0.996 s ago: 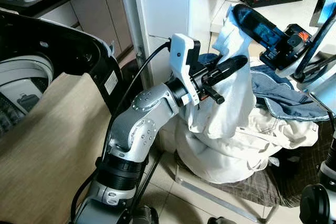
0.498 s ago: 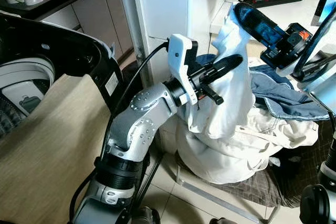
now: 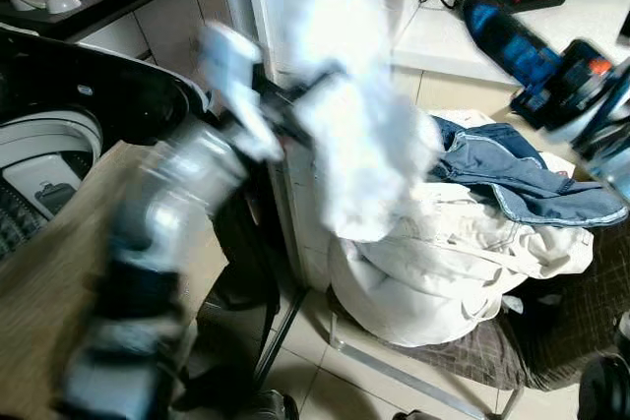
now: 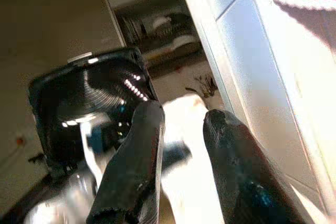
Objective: Clothes washing
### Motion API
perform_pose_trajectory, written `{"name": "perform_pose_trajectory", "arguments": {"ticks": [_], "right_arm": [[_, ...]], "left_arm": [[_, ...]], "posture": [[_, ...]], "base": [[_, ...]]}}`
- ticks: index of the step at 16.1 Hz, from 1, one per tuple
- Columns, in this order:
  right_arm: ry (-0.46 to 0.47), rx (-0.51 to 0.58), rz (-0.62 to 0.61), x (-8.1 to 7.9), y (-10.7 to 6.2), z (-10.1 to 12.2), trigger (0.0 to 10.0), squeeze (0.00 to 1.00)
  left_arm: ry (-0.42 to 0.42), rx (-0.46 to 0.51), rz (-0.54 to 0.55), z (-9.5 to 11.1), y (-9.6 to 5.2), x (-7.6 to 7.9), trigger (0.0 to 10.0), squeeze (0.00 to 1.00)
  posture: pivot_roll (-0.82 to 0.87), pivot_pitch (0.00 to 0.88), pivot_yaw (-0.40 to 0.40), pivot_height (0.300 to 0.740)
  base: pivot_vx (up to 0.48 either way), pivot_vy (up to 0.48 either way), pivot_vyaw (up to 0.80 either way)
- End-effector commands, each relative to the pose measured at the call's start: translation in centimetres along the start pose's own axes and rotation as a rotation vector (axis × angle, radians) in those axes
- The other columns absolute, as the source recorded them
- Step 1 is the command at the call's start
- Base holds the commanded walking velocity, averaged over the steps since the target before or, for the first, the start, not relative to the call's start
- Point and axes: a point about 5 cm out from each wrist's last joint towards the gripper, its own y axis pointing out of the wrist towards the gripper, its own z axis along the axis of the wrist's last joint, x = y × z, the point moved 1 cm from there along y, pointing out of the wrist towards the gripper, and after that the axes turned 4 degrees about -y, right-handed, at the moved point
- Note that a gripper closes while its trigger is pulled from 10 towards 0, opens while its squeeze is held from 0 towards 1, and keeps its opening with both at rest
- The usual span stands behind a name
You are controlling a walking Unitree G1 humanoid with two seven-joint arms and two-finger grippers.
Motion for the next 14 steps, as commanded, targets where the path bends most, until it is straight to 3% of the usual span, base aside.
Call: {"name": "perform_pose_trajectory", "arguments": {"ticks": [1,2,3,4,5,6,7,9,11,13,14], "right_arm": [[-0.045,-0.06,0.039,-0.9,0.4,-0.7,10.0,0.0],[-0.051,-0.076,0.049,-1.2,0.6,-1.1,10.0,0.0],[-0.055,-0.085,0.05,-1.3,0.8,-1.4,10.0,0.0],[-0.055,-0.087,0.048,-1.2,0.9,-1.4,10.0,0.0],[-0.058,-0.088,0.045,-1.1,1.0,-1.4,10.0,0.0],[-0.062,-0.087,0.043,-1.1,1.1,-1.4,10.0,0.0],[-0.064,-0.086,0.044,-1.1,1.1,-1.4,10.0,0.0],[-0.074,-0.094,0.058,-1.3,1.3,-1.8,10.0,0.0],[-0.081,-0.104,0.073,-1.7,1.6,-2.2,10.0,0.0],[-0.091,-0.109,0.07,-1.7,1.6,-2.2,10.0,0.0],[-0.092,-0.108,0.067,-1.6,1.6,-2.1,10.0,0.0]], "left_arm": [[0.178,0.028,0.124,3.5,-1.4,-3.7,0.0,0.0],[0.32,0.025,0.261,6.0,-2.6,-6.6,0.0,0.0],[0.531,0.03,0.511,9.8,-4.4,-10.0,0.0,0.0],[0.61,0.043,0.601,11.5,-5.2,-11.0,0.0,0.0],[0.845,0.071,0.851,16.0,-7.6,-12.5,0.0,0.0],[1.016,0.136,1.047,19.7,-9.9,-12.7,0.0,0.0],[1.052,0.14,1.092,20.6,-10.6,-12.8,0.0,0.0],[1.172,0.007,1.136,20.3,-11.4,-13.7,0.0,0.0],[1.316,-0.011,1.224,20.5,-12.5,-14.2,0.0,0.0],[1.507,0.073,1.331,23.8,-13.7,-13.6,0.0,0.0],[1.526,0.114,1.358,24.8,-14.0,-13.3,0.0,0.0]], "posture": [[-0.09,0.011,0.09,0.74],[-0.09,0.01,0.087,0.74],[-0.09,0.01,0.087,0.74],[-0.09,0.01,0.087,0.74],[-0.09,0.01,0.087,0.74],[-0.08,0.008,0.091,0.74],[-0.08,0.006,0.092,0.74],[-0.08,0.006,0.092,0.74],[-0.08,0.006,0.092,0.74],[-0.09,0.006,0.084,0.74],[-0.09,0.006,0.084,0.74]], "base": [[0.0,0.0,0.0],[0.0,0.0,0.0],[0.0,0.0,0.0],[0.0,0.0,0.0],[0.0,0.0,0.0],[0.0,0.0,0.0],[0.0,0.0,0.0],[0.0,0.0,0.0],[0.0,0.0,0.0],[0.0,0.0,0.0],[0.0,0.0,0.0]]}}
